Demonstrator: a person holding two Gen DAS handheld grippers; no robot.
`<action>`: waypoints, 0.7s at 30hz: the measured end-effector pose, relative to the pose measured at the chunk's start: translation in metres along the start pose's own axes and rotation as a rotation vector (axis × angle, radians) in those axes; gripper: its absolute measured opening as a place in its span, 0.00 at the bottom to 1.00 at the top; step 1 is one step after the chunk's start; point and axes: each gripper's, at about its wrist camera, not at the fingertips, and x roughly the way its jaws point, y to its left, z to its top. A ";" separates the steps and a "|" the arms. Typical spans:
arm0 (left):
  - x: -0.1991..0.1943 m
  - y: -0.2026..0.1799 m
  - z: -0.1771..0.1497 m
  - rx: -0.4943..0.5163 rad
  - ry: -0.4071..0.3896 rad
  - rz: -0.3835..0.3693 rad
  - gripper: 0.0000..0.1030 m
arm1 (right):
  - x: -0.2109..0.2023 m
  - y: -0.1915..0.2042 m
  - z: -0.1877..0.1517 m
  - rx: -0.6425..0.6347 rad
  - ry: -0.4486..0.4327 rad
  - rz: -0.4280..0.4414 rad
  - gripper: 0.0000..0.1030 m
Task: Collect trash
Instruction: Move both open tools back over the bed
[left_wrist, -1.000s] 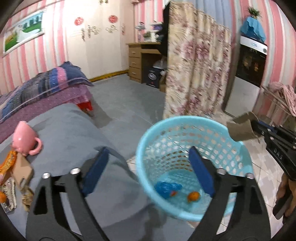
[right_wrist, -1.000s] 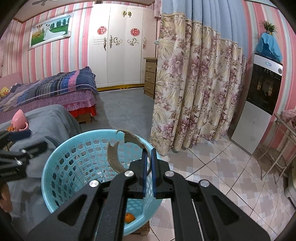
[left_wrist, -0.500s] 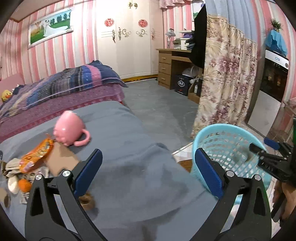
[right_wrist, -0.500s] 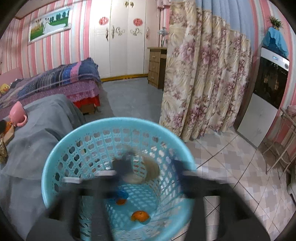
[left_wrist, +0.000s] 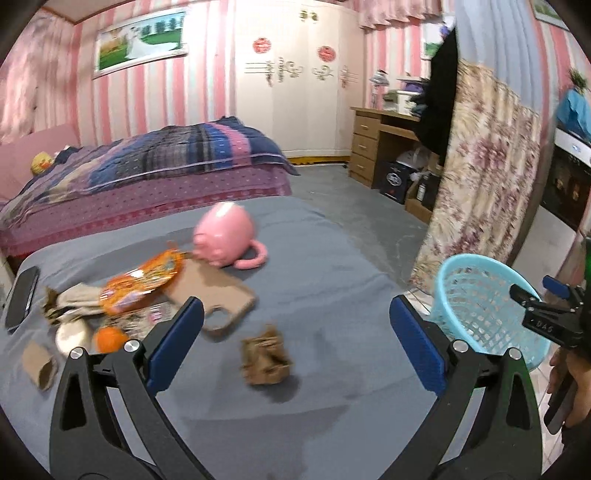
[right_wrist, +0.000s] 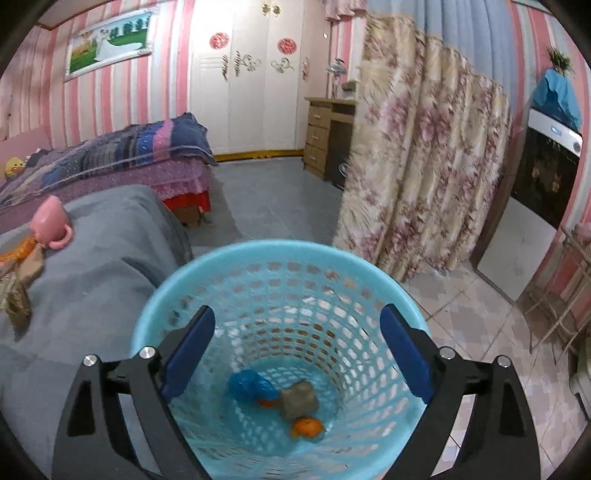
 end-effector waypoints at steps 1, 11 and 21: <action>-0.004 0.011 0.000 -0.015 -0.001 0.012 0.94 | -0.006 0.009 0.004 -0.006 -0.015 0.013 0.87; -0.035 0.113 -0.013 -0.088 0.006 0.170 0.94 | -0.043 0.106 0.015 -0.065 -0.084 0.116 0.94; -0.059 0.193 -0.044 -0.160 0.021 0.285 0.95 | -0.057 0.213 0.011 -0.095 -0.057 0.237 0.95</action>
